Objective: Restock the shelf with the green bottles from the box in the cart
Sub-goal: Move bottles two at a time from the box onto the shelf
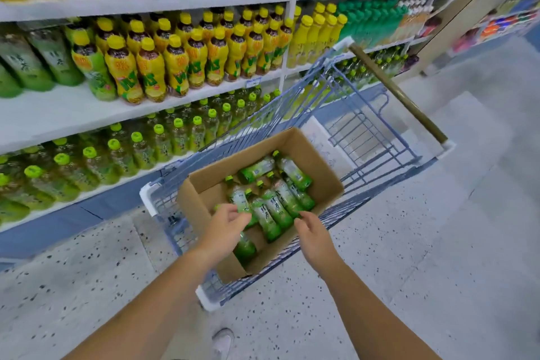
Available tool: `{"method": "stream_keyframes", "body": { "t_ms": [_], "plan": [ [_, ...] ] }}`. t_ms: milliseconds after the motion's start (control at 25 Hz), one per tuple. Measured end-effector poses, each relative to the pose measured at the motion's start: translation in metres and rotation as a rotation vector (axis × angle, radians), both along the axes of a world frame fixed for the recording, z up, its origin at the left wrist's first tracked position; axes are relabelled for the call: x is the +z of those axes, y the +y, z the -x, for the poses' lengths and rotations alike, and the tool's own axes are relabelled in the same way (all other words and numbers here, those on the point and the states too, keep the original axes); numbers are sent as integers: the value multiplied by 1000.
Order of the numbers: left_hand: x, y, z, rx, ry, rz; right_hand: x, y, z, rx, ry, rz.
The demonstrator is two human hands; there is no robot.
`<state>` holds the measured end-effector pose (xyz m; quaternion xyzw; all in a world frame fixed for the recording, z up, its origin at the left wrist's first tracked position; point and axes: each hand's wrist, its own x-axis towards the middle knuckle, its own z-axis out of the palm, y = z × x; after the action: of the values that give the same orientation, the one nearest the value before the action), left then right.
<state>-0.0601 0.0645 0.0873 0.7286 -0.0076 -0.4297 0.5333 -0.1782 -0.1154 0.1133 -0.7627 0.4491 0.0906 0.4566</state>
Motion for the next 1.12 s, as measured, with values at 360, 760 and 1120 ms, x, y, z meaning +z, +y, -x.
{"method": "stream_keyframes", "body": {
  "t_ms": [360, 760, 1120],
  "plan": [
    [-117, -75, -51, -91, 132, -217, -91, -89, -56, 112, 259, 47],
    [-248, -155, -87, 75, 11, -548, -206, -217, -139, 479, 314, 390],
    [-308, -168, -102, -49, 126, -752, -277, -253, -185, 673, 453, 555]
  ]
}}
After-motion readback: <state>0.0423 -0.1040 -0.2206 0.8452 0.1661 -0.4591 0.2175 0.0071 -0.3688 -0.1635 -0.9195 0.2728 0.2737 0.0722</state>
